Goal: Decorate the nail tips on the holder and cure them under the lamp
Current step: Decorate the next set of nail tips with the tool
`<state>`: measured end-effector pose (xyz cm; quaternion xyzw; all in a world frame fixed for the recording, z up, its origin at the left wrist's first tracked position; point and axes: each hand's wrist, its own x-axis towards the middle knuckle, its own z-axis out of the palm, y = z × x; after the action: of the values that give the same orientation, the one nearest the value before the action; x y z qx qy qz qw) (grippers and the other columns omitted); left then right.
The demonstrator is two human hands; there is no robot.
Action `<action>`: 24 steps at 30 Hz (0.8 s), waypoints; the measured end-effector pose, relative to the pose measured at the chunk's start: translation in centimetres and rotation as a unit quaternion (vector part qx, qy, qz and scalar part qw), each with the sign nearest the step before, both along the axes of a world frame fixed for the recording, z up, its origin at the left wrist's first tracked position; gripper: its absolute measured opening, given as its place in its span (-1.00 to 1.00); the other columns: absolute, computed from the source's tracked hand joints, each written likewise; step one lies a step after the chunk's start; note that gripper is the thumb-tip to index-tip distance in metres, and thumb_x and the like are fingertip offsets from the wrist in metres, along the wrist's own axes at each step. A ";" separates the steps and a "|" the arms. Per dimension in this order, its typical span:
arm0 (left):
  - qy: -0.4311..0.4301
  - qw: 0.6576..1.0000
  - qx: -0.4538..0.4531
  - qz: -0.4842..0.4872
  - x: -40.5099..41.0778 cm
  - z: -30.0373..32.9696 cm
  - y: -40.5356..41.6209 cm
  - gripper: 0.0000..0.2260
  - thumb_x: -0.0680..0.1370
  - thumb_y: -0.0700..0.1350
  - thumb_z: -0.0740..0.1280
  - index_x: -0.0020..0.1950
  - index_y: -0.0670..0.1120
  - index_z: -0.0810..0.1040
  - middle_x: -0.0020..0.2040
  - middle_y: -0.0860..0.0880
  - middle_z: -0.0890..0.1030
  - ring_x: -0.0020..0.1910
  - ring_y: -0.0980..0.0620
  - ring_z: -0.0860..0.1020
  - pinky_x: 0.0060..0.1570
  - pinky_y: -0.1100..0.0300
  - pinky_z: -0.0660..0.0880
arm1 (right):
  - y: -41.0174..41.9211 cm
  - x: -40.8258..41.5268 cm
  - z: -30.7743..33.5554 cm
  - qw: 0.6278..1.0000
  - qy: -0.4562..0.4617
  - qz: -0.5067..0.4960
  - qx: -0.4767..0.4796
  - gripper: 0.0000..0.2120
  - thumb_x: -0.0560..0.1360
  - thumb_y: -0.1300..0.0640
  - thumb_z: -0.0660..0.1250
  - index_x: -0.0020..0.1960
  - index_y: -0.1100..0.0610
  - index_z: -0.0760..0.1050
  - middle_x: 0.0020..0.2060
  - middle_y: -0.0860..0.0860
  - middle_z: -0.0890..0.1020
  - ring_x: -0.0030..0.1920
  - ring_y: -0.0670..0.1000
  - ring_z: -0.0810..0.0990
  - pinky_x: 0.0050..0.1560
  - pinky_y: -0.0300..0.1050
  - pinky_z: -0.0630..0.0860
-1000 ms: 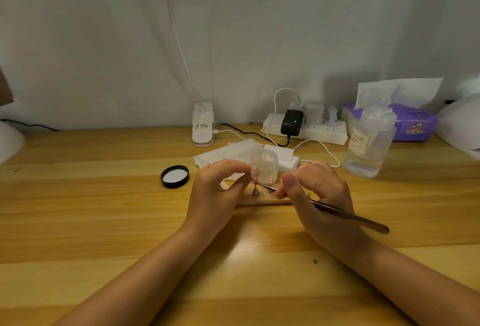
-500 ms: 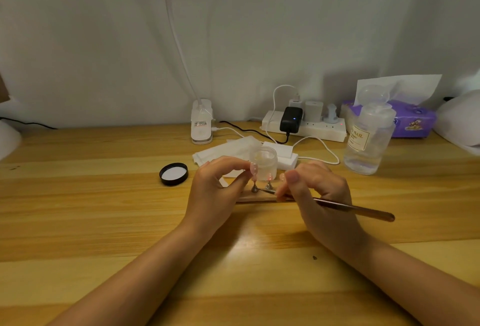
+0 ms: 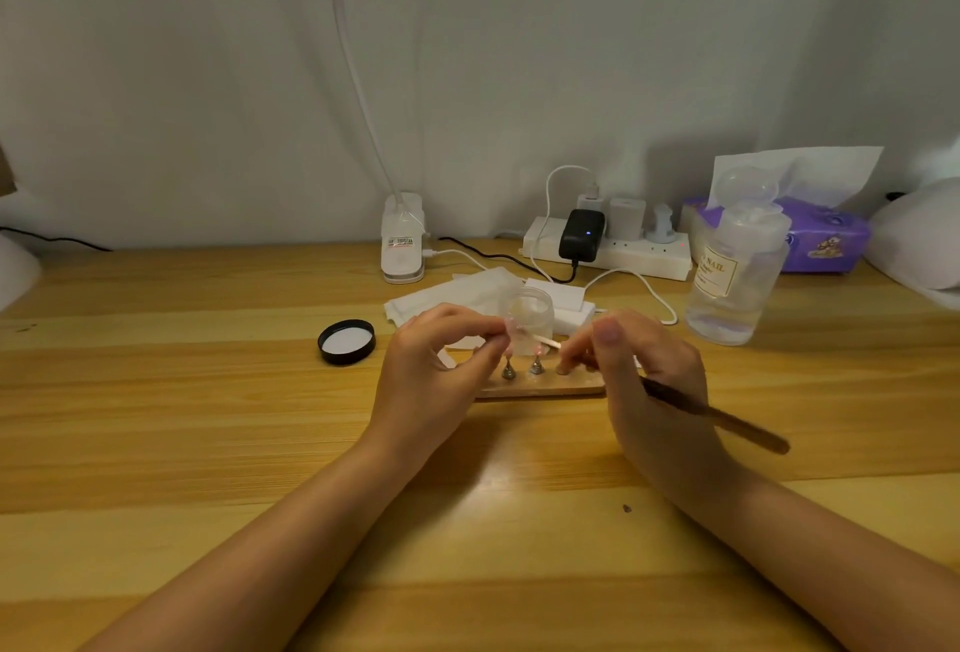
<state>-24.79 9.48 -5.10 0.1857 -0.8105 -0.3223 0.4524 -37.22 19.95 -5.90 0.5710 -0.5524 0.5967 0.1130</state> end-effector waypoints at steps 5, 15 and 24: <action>-0.009 1.000 0.001 0.006 0.1 0.1 0.1 -0.86 0.41 -0.25 0.43 -0.08 -0.06 0.64 -0.20 0.13 0.58 -0.14 0.23 0.53 -0.11 0.47 0.36 | -0.6 0.0 0.0 0.998 0.065 -0.006 0.022 -0.58 0.54 -0.09 0.09 -0.20 0.16 0.57 -0.32 0.02 0.60 -0.25 -0.03 0.53 -0.21 0.05 0.48; -0.004 1.000 0.000 -0.001 0.0 0.2 0.1 -0.86 0.41 -0.28 0.43 -0.09 -0.10 0.64 -0.20 0.06 0.61 -0.15 0.13 0.56 -0.10 0.36 0.44 | -0.7 -0.2 -0.2 0.998 0.064 -0.017 0.009 -0.55 0.56 -0.10 0.07 -0.22 0.16 0.57 -0.34 -0.04 0.56 -0.26 -0.08 0.50 -0.23 0.00 0.47; -0.010 1.000 0.000 -0.002 0.0 0.2 0.2 -0.87 0.41 -0.27 0.43 -0.09 -0.09 0.64 -0.19 0.08 0.60 -0.13 0.13 0.56 -0.07 0.38 0.43 | -0.4 -0.4 -0.1 0.999 0.049 -0.009 0.002 -0.59 0.57 -0.09 0.06 -0.23 0.10 0.55 -0.35 -0.12 0.54 -0.26 -0.12 0.51 -0.20 0.00 0.47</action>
<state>-24.74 9.67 -4.90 0.1872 -0.8152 -0.3216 0.4437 -37.59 19.54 -6.01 0.5944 -0.5530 0.5658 0.1441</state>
